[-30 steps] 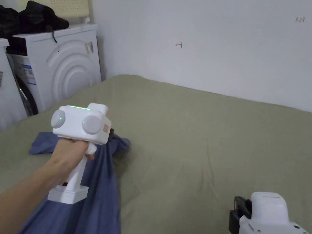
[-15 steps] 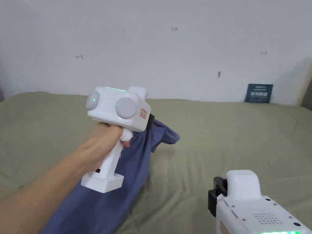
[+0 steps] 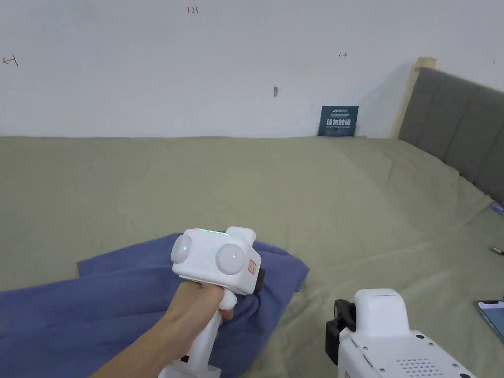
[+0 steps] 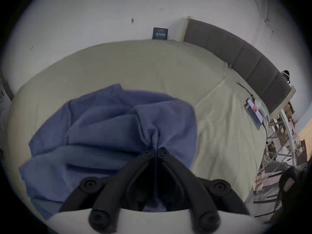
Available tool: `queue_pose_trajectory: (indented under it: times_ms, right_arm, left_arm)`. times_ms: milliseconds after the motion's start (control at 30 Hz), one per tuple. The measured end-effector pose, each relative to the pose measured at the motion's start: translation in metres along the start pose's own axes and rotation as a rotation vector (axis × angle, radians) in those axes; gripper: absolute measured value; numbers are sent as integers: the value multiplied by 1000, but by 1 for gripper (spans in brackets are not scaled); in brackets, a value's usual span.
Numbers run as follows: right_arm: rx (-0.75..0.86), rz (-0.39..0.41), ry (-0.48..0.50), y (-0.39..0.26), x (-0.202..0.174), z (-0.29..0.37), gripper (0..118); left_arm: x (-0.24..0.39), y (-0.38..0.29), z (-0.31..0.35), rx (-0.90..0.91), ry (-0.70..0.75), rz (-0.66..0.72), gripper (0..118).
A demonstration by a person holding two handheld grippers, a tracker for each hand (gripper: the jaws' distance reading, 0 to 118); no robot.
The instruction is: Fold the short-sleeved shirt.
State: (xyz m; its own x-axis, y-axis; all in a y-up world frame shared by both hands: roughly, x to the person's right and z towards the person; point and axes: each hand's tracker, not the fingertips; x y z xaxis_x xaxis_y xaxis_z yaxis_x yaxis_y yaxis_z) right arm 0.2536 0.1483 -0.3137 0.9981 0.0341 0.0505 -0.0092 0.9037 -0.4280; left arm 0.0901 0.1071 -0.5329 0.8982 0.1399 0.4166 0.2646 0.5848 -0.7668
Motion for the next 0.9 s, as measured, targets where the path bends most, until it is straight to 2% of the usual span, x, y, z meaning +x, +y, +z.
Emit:
queue_pose_trajectory:
  times_ms: [100, 133, 167, 200, 233, 267, 300, 367, 433, 467, 500, 567, 600, 633, 667, 700, 900]
  right_arm:
    - [-2, 4, 5, 0, -5, -4, 0]
    - [-2, 7, 5, 0, -6, -4, 0]
    - [-3, 7, 6, 0, -7, -5, 0]
    - [-5, 2, 13, 1, -8, -4, 0]
    - [-6, 0, 17, 0, -10, -4, 0]
    - [-8, 3, 19, 1, -12, -3, 0]
    - [-5, 7, 21, 1, -13, -1, 0]
    - [6, 11, 25, 4, -18, 0, 0]
    - [21, 11, 36, 7, -23, 1, 0]
    - [28, 13, 43, 8, -27, 3, 0]
    - [35, 15, 51, 10, -30, 4, 0]
    - [58, 19, 70, 13, -39, 8, 0]
    - [69, 26, 78, 14, -44, 10, 0]
    - [74, 27, 80, 16, -49, 13, 0]
    - [86, 24, 87, 17, -53, 17, 0]
    - [93, 20, 95, 17, -58, 20, 0]
    - [98, 34, 129, 15, -82, 27, 0]
  left_arm:
    - [-9, -4, 3, 1, -22, 23, 3]
    - [-11, -4, 8, 10, -37, 21, 12]
    - [-12, -5, 12, 29, -65, -1, 40]
    - [-12, -7, 17, 42, -34, -3, 98]
    - [-14, -10, 23, 49, 6, -14, 118]
    - [-20, -16, 34, 96, 32, -20, 116]
    - [-33, -17, 41, 158, 37, -10, 107]
    - [-54, -30, 66, 188, 101, 20, 104]
    - [-64, -59, 124, 303, 164, 64, 102]
    - [-75, -73, 147, 348, 203, 78, 99]
    - [-84, -88, 170, 397, 248, 97, 91]
    - [-91, -127, 225, 478, 337, 136, 88]
    - [-98, -144, 245, 509, 364, 149, 79]
    - [-102, -158, 260, 541, 388, 164, 53]
    - [-104, -174, 275, 556, 443, 185, 14]
    - [-107, -189, 288, 582, 468, 208, 0]
    - [-131, -230, 316, 583, 526, 271, 0]
